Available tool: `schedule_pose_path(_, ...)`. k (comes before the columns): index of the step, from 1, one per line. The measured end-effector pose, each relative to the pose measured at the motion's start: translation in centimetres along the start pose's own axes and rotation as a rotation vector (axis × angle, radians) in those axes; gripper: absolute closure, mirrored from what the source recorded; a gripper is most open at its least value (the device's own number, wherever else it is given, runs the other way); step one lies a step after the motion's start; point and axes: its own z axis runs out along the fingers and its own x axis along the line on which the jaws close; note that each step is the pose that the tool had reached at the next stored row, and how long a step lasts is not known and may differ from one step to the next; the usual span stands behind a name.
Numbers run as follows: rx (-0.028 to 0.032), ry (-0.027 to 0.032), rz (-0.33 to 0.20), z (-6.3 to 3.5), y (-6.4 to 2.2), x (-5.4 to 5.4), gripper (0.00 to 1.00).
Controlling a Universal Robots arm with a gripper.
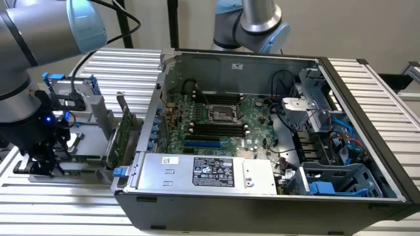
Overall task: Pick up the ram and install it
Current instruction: 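Pick up the ram and move it above insertion slot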
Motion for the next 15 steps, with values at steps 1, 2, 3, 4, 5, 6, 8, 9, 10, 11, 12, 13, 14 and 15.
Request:
schedule_pose_path(1,0.0003,-0.0019,-0.001,0.17,0.00,0.0,0.00)
schedule_pose_path(2,0.0003,-0.0041,-0.002,0.32,-0.01,0.1,0.00)
schedule_pose_path(3,0.0002,-0.0062,-0.003,0.47,-0.02,0.1,0.00)
schedule_pose_path(4,0.0003,-0.0086,-0.004,0.60,-0.02,0.1,0.00)
schedule_pose_path(5,0.0002,-0.0110,-0.005,0.72,-0.02,0.2,0.00)
schedule_pose_path(6,0.0003,-0.0134,-0.006,0.85,-0.03,0.2,0.00)
schedule_pose_path(8,0.0001,-0.0186,-0.007,1.07,-0.06,0.3,0.00)
schedule_pose_path(9,0.0003,-0.0206,-0.008,1.19,-0.10,0.3,0.00)
schedule_pose_path(10,0.0003,-0.0221,-0.009,1.30,-0.13,0.3,0.00)
schedule_pose_path(11,0.0002,-0.0237,-0.009,1.42,-0.18,0.3,0.00)
schedule_pose_path(12,0.0002,-0.0249,-0.009,1.54,-0.22,0.3,0.00)
schedule_pose_path(13,0.0001,-0.0258,-0.009,1.67,-0.25,0.3,0.00)
schedule_pose_path(14,-0.0001,-0.0266,-0.009,1.82,-0.26,0.3,0.00)
schedule_pose_path(15,-0.0005,-0.0272,-0.009,1.96,-0.28,0.3,0.00)
